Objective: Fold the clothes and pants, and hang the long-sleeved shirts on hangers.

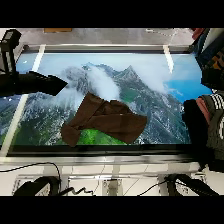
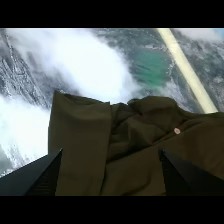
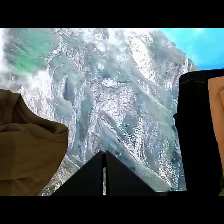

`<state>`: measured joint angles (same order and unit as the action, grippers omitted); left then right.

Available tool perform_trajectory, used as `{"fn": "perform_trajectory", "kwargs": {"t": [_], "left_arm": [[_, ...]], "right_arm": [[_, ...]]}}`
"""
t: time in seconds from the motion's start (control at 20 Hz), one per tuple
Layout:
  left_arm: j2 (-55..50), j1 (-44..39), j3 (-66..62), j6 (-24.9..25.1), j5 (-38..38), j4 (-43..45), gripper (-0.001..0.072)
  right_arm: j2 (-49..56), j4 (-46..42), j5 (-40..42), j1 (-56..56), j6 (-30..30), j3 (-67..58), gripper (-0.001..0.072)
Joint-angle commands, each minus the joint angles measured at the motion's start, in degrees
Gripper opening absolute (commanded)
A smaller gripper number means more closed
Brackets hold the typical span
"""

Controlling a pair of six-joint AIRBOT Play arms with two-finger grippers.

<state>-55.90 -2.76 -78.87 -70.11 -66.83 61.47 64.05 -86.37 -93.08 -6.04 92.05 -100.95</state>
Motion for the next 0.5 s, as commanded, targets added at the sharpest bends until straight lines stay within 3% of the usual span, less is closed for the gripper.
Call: {"fn": "perform_trajectory", "kwargs": {"t": [0.0,0.2,0.35,0.45], "left_arm": [[-0.04,0.02,0.00,0.02,0.00,0.00,0.0703],[-0.04,0.00,0.00,0.02,0.00,0.00,0.0703],[-0.04,0.02,0.00,0.02,0.00,0.00,0.0703],[-0.04,0.02,0.00,0.02,0.00,0.00,0.0702]], "right_arm": [[0.00,0.04,0.11,0.02,0.02,0.00,0.0017],[0.00,0.04,1.29,0.02,0.02,0.00,0.0017],[0.24,-0.63,7.32,0.02,-0.44,0.02,0.0017],[1.36,-1.16,6.54,0.00,-6.51,0.11,0.0017]]}}
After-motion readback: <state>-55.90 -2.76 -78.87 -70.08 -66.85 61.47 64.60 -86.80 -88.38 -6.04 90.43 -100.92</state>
